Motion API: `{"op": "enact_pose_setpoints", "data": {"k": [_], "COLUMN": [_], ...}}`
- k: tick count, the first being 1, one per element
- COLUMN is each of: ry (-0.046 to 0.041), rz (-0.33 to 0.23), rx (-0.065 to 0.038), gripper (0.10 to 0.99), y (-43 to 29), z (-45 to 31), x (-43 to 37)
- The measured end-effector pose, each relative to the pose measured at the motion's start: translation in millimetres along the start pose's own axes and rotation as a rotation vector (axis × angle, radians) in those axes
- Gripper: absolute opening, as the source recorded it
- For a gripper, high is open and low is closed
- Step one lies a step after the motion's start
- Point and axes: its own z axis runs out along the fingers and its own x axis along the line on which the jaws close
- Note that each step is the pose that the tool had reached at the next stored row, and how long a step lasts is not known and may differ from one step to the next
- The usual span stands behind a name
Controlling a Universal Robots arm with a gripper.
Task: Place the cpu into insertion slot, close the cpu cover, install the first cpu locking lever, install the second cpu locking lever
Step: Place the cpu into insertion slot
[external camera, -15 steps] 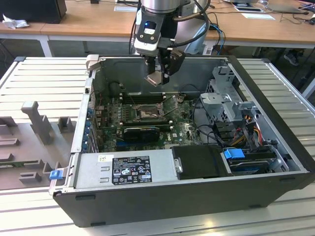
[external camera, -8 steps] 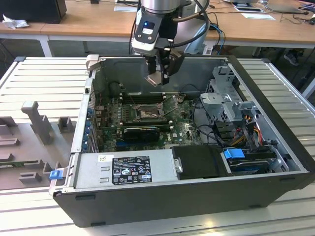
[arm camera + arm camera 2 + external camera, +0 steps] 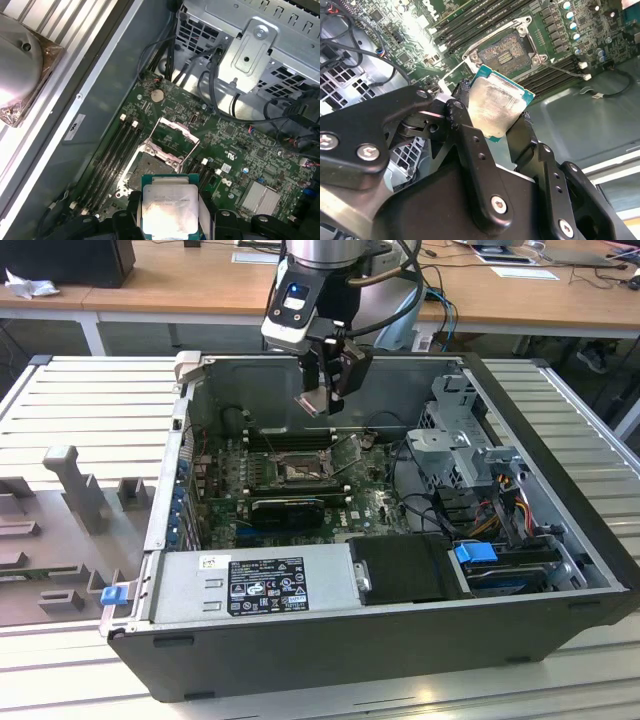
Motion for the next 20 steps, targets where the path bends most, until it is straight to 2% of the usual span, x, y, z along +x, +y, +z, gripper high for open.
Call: {"op": "enact_pose_setpoints", "data": {"k": [13, 20], "ry": [-0.0077, -0.0105], "rz": [0.091, 0.123], "rx": [-0.002, -0.002], "gripper": [0.541, 0.541], "y": [-0.1, -0.1], "z": [0.8, 0.9], "x": [0.0, 0.0]}}
